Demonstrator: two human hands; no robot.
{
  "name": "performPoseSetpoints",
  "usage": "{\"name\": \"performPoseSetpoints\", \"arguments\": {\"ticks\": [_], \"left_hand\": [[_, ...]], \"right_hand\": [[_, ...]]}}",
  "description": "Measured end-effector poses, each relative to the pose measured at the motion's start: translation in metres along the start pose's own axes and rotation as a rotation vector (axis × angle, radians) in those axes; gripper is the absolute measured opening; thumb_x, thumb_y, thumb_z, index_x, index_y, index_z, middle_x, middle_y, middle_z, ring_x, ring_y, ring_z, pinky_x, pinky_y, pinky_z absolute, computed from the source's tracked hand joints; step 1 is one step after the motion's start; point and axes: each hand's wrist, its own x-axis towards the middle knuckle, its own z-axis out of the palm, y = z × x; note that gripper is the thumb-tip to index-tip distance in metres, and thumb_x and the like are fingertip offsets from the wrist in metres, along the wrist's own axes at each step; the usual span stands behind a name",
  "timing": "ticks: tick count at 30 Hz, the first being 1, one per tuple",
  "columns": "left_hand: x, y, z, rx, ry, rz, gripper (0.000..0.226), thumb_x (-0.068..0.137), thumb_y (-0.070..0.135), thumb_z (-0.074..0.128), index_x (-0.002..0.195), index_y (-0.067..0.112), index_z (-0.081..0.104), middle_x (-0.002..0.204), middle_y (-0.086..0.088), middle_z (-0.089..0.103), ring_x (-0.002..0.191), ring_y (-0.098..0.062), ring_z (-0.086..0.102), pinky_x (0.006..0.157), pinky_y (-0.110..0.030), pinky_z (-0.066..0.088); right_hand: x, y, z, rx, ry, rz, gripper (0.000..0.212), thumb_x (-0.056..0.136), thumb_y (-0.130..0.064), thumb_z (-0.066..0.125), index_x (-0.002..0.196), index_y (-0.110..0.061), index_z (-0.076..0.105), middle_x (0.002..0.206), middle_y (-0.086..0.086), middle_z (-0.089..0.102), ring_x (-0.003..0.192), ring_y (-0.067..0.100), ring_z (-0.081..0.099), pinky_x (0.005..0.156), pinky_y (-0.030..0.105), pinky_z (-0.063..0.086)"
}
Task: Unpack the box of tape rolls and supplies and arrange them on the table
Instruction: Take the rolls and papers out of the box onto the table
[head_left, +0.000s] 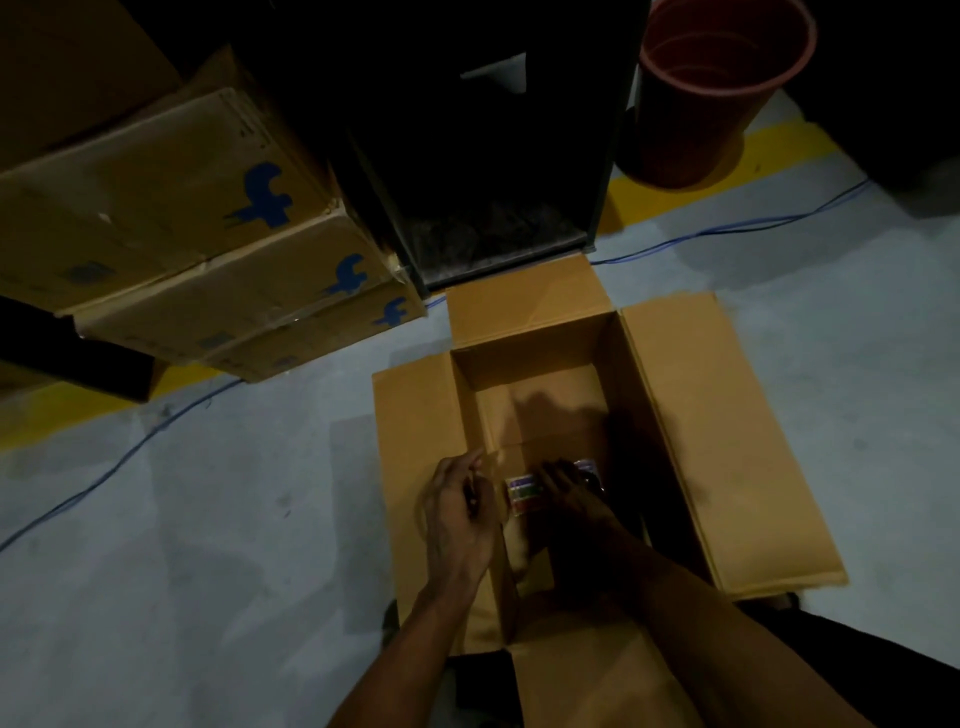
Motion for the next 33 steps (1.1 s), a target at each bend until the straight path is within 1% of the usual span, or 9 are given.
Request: {"name": "performPoseSetpoints", "arguments": {"ticks": [5, 9, 12, 15, 18, 20, 22, 29, 33], "left_hand": [[-0.001, 0.001, 0.001, -0.005, -0.024, 0.002, 0.033, 0.097, 0.009, 0.053, 0.127, 0.020, 0.062, 0.117, 0.008, 0.058, 0.104, 0.007, 0.054, 0.086, -0.001, 0.041], [-0.002, 0.003, -0.001, -0.001, -0.025, 0.022, 0.033, 0.097, 0.009, 0.053, 0.127, 0.019, 0.061, 0.117, 0.008, 0.058, 0.103, 0.012, 0.053, 0.084, 0.000, 0.040], [-0.003, 0.002, -0.002, 0.017, -0.040, 0.019, 0.033, 0.098, 0.010, 0.053, 0.128, 0.019, 0.060, 0.117, 0.007, 0.057, 0.099, 0.012, 0.053, 0.080, 0.000, 0.041], [-0.004, 0.005, -0.002, 0.037, -0.047, -0.002, 0.033, 0.098, 0.011, 0.052, 0.129, 0.019, 0.060, 0.121, 0.005, 0.057, 0.096, 0.004, 0.055, 0.078, 0.002, 0.040], [-0.008, 0.009, -0.004, 0.005, -0.038, -0.023, 0.034, 0.098, 0.011, 0.053, 0.130, 0.015, 0.060, 0.125, 0.003, 0.058, 0.107, -0.005, 0.055, 0.078, 0.004, 0.039], [-0.010, 0.012, -0.006, -0.024, -0.026, -0.042, 0.033, 0.096, 0.011, 0.054, 0.128, 0.016, 0.061, 0.124, 0.003, 0.059, 0.109, -0.008, 0.055, 0.078, 0.003, 0.039], [-0.009, 0.017, -0.009, -0.045, -0.005, -0.050, 0.034, 0.095, 0.009, 0.056, 0.127, 0.019, 0.062, 0.122, 0.004, 0.060, 0.110, -0.009, 0.057, 0.079, 0.003, 0.038], [-0.002, 0.064, -0.036, -0.156, -0.002, -0.051, 0.034, 0.096, 0.019, 0.055, 0.129, 0.022, 0.062, 0.124, 0.007, 0.065, 0.108, -0.005, 0.061, 0.093, -0.028, 0.054], [-0.006, 0.105, -0.059, -0.148, 0.036, 0.023, 0.035, 0.095, 0.012, 0.053, 0.129, 0.018, 0.062, 0.121, 0.008, 0.064, 0.101, 0.000, 0.059, 0.077, -0.001, 0.043]], "right_hand": [[-0.001, -0.017, -0.024, -0.039, 0.073, 0.065, 0.057, 0.089, -0.036, 0.039, 0.136, -0.006, 0.048, 0.140, 0.022, 0.044, 0.129, 0.044, 0.045, 0.100, 0.057, 0.036], [0.001, -0.014, -0.024, -0.021, -0.099, 0.214, 0.097, 0.066, -0.043, -0.013, 0.148, -0.016, 0.031, 0.157, 0.016, 0.020, 0.146, 0.035, 0.015, 0.116, 0.057, 0.009], [-0.002, -0.008, -0.028, 0.029, -0.125, 0.214, 0.096, 0.066, -0.044, -0.012, 0.149, -0.019, 0.031, 0.156, 0.013, 0.024, 0.146, 0.032, 0.017, 0.116, 0.058, 0.009], [-0.015, -0.007, -0.054, 0.176, -0.081, 0.313, 0.052, 0.101, -0.033, 0.024, 0.150, -0.019, 0.030, 0.157, 0.009, 0.028, 0.146, 0.028, 0.022, 0.117, 0.054, 0.007], [-0.029, -0.011, -0.075, 0.657, 0.107, 0.396, 0.041, 0.102, -0.023, 0.040, 0.141, -0.022, 0.049, 0.149, 0.016, 0.041, 0.139, 0.027, 0.038, 0.116, 0.037, 0.020], [-0.037, -0.015, -0.083, 0.885, 0.313, 0.383, 0.038, 0.098, -0.015, 0.047, 0.127, -0.032, 0.063, 0.127, 0.021, 0.055, 0.114, 0.017, 0.061, 0.099, 0.021, 0.039], [-0.046, -0.015, -0.101, 0.902, 0.313, 0.324, 0.030, 0.091, -0.001, 0.056, 0.120, -0.003, 0.065, 0.106, 0.017, 0.056, 0.081, 0.005, 0.064, 0.069, 0.011, 0.045], [-0.080, -0.021, -0.182, 0.931, 0.327, 0.277, 0.024, 0.087, -0.014, 0.069, 0.110, -0.009, 0.069, 0.104, 0.008, 0.072, 0.088, 0.020, 0.069, 0.076, 0.030, 0.057], [-0.107, -0.038, -0.239, 0.992, 0.435, 0.243, 0.025, 0.090, -0.011, 0.066, 0.114, -0.009, 0.063, 0.103, 0.002, 0.069, 0.081, 0.014, 0.066, 0.068, 0.025, 0.053]]}}
